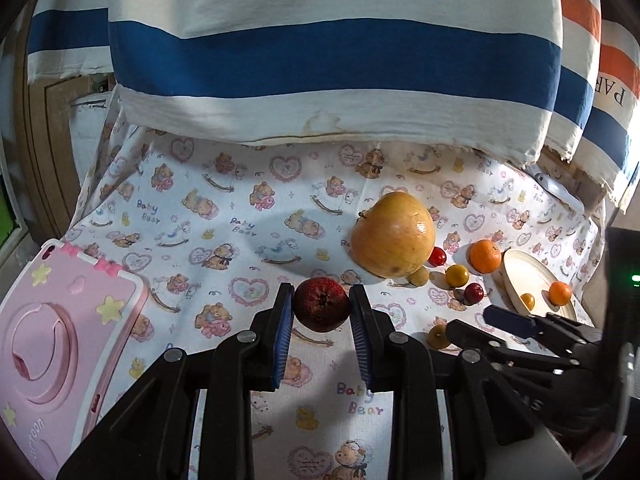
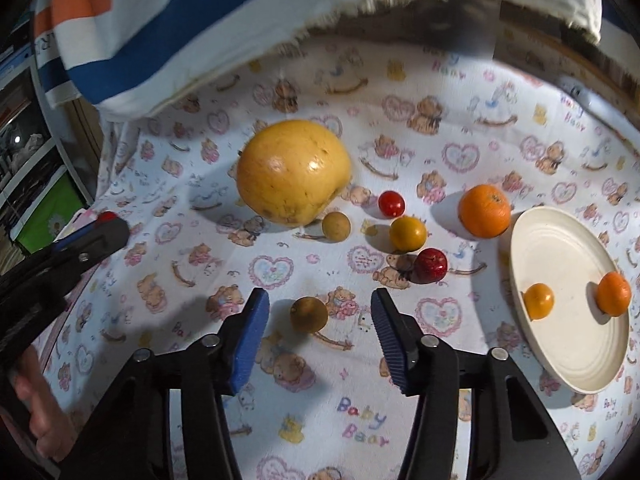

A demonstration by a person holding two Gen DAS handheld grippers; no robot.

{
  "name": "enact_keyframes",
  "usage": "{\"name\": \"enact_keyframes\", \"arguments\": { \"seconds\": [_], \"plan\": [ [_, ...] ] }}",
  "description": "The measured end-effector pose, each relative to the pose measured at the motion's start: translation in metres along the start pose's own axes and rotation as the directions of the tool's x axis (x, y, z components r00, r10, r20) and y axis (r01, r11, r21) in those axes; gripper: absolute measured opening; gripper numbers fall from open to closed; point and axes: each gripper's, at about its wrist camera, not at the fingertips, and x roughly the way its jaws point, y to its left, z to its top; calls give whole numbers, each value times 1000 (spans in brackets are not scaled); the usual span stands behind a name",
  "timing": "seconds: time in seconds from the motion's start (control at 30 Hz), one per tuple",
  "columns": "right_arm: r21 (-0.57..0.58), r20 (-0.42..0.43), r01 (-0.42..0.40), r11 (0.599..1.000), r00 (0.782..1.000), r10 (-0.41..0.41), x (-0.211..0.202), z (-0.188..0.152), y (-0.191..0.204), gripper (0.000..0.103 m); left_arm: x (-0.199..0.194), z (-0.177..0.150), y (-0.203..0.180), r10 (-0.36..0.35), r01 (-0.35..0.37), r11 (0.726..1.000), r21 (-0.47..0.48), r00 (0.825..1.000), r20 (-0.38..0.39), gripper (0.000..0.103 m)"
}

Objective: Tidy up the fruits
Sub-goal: 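Close the right gripper on the small brown fruit while the left gripper holds the red fruit, then carry the held red fruit and brown fruit over the white plate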

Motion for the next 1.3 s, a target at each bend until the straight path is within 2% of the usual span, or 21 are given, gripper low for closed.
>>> {"name": "enact_keyframes", "arguments": {
  "seconds": [0.27, 0.37, 0.4, 0.5, 0.77, 0.9, 0.97, 1.1, 1.3],
  "plan": [
    [12, -70, -35, 999, 997, 36, 22, -1, 4, 38, -1, 0, -1, -6, 6, 1000, -7, 1000, -4, 27],
    [18, -74, -36, 999, 997, 37, 25, 0, 5, 33, -1, 1, -1, -7, 7, 1000, -12, 1000, -5, 27],
    [20, -75, -33, 999, 997, 35, 26, 0, 5, 28, -1, 1, -1, -6, 6, 1000, -11, 1000, -5, 27],
    [32, -77, -32, 999, 996, 35, 28, 0, 4, 25, -1, 1, 0, -8, 8, 1000, -11, 1000, -5, 27],
    [22, -17, -26, 999, 999, 27, 4, -5, -3, 25, -9, 0, -6, -4, 4, 1000, 20, 999, 32, 27],
    [24, 10, -50, 998, 999, 50, -16, -11, -7, 25, -17, -1, -13, -19, 16, 999, 49, 998, 58, 27],
    [24, 27, -54, 998, 998, 53, -25, -15, -9, 25, -20, -2, -18, -26, 21, 997, 72, 997, 71, 27],
    [13, 57, -54, 998, 997, 53, -42, -24, -12, 25, -30, -5, -31, -3, -14, 990, 142, 993, 121, 27],
    [14, 128, -51, 999, 991, 49, -69, -35, -21, 25, -40, -7, -37, -35, 10, 987, 160, 987, 156, 27]
  ]
}}
